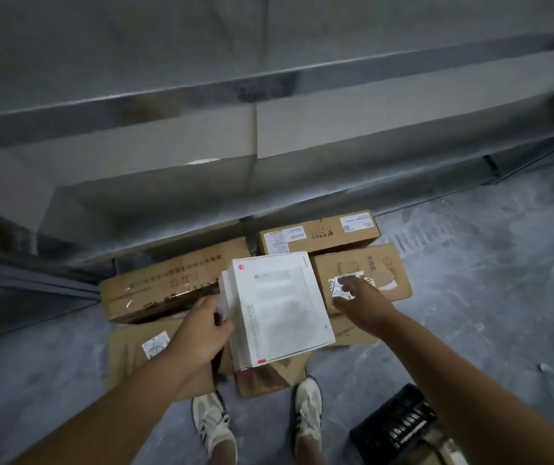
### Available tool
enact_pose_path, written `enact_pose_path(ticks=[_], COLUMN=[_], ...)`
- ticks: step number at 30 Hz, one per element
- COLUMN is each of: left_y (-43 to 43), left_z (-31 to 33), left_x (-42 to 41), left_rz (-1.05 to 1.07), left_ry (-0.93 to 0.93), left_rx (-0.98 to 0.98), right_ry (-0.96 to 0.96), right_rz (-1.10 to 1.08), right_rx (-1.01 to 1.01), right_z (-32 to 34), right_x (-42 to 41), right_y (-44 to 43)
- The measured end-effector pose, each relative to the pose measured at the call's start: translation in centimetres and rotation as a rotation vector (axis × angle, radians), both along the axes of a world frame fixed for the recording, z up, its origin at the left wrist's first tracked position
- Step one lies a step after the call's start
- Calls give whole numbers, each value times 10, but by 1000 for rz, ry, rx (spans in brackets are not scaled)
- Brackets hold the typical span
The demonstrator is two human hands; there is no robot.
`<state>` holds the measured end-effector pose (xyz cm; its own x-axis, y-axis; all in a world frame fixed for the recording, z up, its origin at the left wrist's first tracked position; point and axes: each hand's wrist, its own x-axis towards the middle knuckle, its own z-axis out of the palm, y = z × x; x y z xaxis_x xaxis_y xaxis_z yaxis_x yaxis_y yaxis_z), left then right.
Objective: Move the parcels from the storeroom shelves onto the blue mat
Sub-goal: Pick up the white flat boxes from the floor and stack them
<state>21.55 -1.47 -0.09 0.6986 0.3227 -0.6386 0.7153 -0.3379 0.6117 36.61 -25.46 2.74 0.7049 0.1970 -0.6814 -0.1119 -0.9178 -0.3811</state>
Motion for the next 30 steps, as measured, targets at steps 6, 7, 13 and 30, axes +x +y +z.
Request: enact_pose_path(ticks=[6,7,13,30], left_y=[-32,-37,-57,-22], left_z=[-81,-89,-127,93], left_x=[1,2,2,-30], left_rz=[237,266,461,597], left_ry=[35,40,95,-188], left_rx=[-51,-53,-64,-375], right_ry=[150,170,282,242], right_rz=[-5,5,-37,-403], right_rx=[20,20,75,327], right_z=[-97,-108,-156,43], right_x=[31,33,29,-2], right_y=[-15,-16,-6,27])
